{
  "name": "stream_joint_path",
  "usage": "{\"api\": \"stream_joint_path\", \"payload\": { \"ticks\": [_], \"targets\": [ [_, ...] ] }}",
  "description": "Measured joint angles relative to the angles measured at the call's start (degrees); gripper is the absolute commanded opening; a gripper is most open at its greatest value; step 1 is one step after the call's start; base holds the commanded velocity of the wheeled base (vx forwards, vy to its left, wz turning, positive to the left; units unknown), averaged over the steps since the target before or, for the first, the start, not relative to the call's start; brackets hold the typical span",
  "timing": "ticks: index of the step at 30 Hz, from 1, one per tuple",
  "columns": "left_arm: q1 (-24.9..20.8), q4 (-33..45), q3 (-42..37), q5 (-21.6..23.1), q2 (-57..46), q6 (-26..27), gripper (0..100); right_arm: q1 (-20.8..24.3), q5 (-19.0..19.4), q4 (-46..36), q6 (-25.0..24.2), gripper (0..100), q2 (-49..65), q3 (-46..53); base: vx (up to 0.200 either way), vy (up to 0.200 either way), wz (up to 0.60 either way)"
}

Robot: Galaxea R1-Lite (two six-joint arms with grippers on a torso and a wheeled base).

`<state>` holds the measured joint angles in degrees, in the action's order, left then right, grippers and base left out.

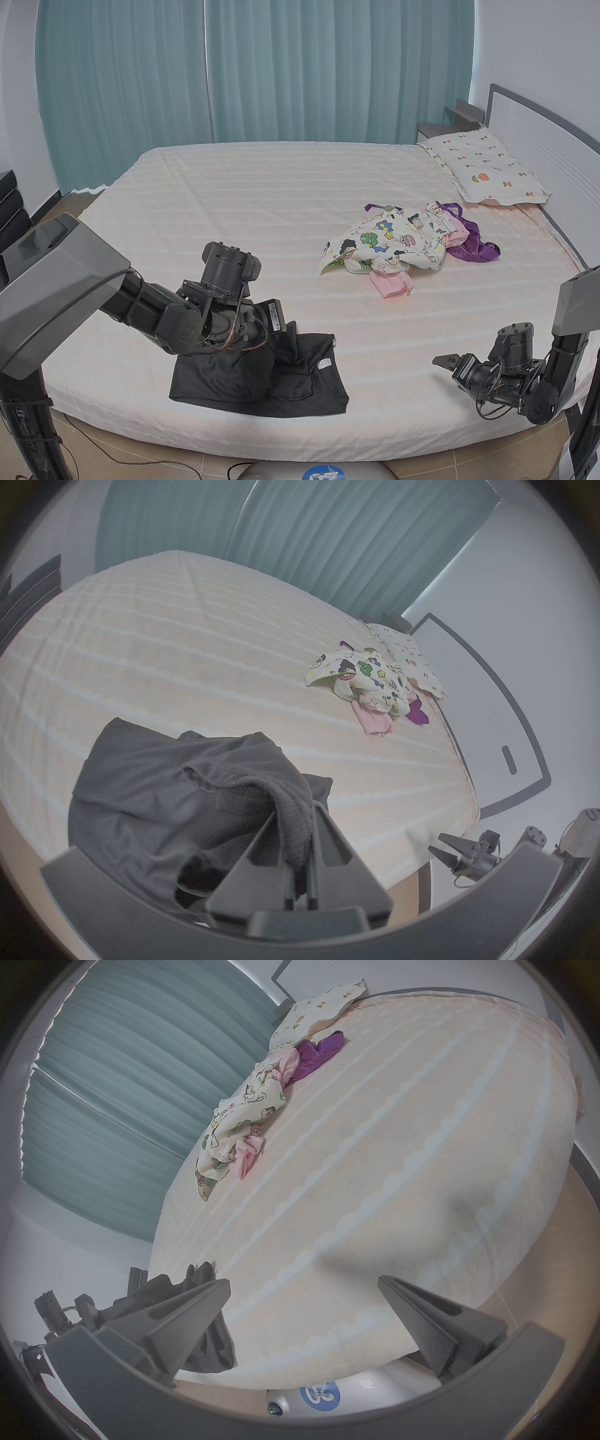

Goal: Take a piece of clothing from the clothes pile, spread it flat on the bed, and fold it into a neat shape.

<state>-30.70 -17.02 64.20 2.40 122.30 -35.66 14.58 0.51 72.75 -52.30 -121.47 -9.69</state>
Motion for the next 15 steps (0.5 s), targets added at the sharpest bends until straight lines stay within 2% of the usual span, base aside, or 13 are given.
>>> {"api": "stream_joint_path", "payload": {
  "ticks": [10,11,15],
  "targets": [
    [-4.5,3.9,6.9,1.6,3.8,-3.2,0,0.0,0.0,0.0,0.1,100,-0.1,0.0,0.000,0.000,0.00],
    [-4.7,4.4,7.5,1.8,4.0,-3.4,100,0.0,0.0,0.0,0.1,100,-0.1,0.0,0.000,0.000,0.00],
    [-4.6,7.6,9.3,3.8,4.6,-4.8,100,0.1,0.0,0.0,0.1,100,-0.3,0.0,0.000,0.000,0.00]
  ]
}}
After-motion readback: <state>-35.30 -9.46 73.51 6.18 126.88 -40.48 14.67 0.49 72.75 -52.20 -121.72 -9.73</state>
